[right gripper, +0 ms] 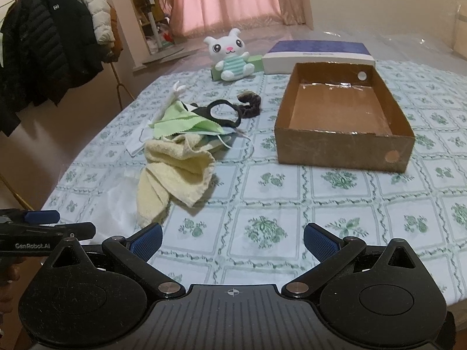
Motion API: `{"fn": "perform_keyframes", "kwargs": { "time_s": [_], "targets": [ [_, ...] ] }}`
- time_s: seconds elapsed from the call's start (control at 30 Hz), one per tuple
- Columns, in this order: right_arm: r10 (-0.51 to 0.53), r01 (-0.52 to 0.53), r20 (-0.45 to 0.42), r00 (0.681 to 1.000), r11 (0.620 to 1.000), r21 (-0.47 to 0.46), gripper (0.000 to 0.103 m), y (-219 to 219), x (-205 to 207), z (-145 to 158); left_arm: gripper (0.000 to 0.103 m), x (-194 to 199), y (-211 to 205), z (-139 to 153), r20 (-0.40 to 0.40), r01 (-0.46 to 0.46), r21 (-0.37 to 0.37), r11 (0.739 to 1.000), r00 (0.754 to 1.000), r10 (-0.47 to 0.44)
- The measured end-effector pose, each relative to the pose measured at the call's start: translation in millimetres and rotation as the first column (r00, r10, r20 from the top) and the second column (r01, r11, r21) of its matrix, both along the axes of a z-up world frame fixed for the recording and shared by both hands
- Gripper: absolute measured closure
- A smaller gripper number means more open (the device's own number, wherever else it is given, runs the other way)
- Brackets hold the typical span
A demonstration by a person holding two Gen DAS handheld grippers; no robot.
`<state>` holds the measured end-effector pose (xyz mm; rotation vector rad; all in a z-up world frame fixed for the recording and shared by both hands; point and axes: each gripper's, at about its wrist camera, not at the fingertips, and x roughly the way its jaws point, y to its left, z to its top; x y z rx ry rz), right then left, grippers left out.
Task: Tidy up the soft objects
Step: 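Grasp the clear plastic bag with the left tool while the right tool grasps the white rolled cloth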
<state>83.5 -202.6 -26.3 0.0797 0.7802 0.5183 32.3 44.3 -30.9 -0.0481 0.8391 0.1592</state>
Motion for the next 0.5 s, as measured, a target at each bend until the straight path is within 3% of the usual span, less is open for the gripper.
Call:
{"fn": "perform_keyframes", "kwargs": {
  "time_s": [0.5],
  "targets": [
    [0.028, -0.029, 0.037, 0.999, 0.999, 0.024, 0.000, 16.5, 39.0, -9.7, 0.018, 47.7, 32.3, -17.3, -0.022, -0.003, -0.001, 1.000, 1.000, 0.003]
  ]
}}
